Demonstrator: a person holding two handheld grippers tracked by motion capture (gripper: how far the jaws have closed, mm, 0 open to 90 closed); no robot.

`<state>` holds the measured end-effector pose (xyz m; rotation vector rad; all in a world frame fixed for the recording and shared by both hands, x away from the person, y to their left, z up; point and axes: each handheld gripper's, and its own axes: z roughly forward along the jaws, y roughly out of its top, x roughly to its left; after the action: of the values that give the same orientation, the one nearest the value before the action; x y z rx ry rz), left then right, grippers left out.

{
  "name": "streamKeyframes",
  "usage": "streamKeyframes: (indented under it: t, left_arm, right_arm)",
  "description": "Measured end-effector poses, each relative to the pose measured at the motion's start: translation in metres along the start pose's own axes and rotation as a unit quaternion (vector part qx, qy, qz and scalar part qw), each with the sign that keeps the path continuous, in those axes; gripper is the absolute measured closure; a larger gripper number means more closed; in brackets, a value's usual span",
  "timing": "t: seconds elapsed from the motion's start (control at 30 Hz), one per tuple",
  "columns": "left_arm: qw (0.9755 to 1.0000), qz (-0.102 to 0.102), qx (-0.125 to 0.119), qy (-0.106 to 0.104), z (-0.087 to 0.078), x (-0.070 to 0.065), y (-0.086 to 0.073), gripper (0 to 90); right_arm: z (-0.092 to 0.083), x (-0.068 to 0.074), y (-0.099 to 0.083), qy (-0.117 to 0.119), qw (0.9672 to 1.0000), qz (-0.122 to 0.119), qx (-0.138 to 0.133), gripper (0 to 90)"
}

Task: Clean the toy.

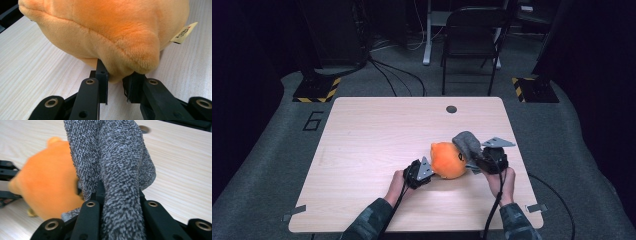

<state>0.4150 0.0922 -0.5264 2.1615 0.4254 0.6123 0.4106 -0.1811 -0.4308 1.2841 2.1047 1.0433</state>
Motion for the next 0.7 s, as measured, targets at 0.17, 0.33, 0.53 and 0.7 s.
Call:
streamKeyframes:
  t: [0.17,0.33,0.53,0.7]
  left_arm:
    - [1.0000,-0.001,0.000,0.000,0.000,0.000,0.000,76.2]
    - [1.0000,0.001,-0.001,0.003,0.001,-0.001,0.001,79.6]
    - [0.9999,0.000,-0.011,0.005,0.000,-0.001,0.000,81.8]
    - [0.9996,-0.007,-0.026,0.007,-0.001,-0.001,0.000,82.8]
  right_arm:
    - [-0.019,-0.031,-0.018,-0.044,0.9986,0.028,0.008,75.3]
    - [-0.010,-0.048,-0.036,-0.055,0.9964,0.048,0.043,74.8]
    - [0.000,-0.046,-0.039,-0.056,0.9957,0.046,0.058,74.7]
    - [0.000,-0.050,-0.040,-0.059,0.9953,0.047,0.060,74.6]
